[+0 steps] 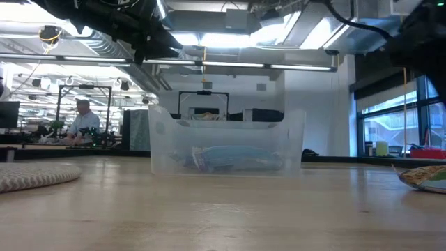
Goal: Pick and place Granola Bars by type
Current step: Put the red granola bar into the top transparent bin
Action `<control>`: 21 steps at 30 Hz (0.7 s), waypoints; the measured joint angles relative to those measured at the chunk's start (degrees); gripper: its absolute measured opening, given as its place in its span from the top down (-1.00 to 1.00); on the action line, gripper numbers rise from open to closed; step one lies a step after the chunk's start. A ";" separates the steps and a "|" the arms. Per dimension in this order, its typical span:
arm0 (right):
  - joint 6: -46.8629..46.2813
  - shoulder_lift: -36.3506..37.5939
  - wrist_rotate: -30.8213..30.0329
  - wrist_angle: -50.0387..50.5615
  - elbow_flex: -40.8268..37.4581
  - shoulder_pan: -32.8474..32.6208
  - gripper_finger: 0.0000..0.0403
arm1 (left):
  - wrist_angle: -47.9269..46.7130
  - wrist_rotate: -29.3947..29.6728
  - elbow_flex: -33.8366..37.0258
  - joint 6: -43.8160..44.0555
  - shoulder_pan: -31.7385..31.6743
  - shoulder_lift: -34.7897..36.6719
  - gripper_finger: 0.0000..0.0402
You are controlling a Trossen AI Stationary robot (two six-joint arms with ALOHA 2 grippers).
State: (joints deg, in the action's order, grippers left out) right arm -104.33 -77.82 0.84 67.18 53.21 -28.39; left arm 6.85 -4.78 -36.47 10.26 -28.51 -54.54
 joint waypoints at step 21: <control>-15.37 -0.04 4.93 -16.63 -13.61 -10.02 -0.12 | -0.04 0.02 0.00 -0.38 0.00 0.00 0.19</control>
State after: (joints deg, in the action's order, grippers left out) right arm -119.70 -77.87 5.77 50.55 39.60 -38.41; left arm 6.81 -4.75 -36.47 9.88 -28.51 -54.54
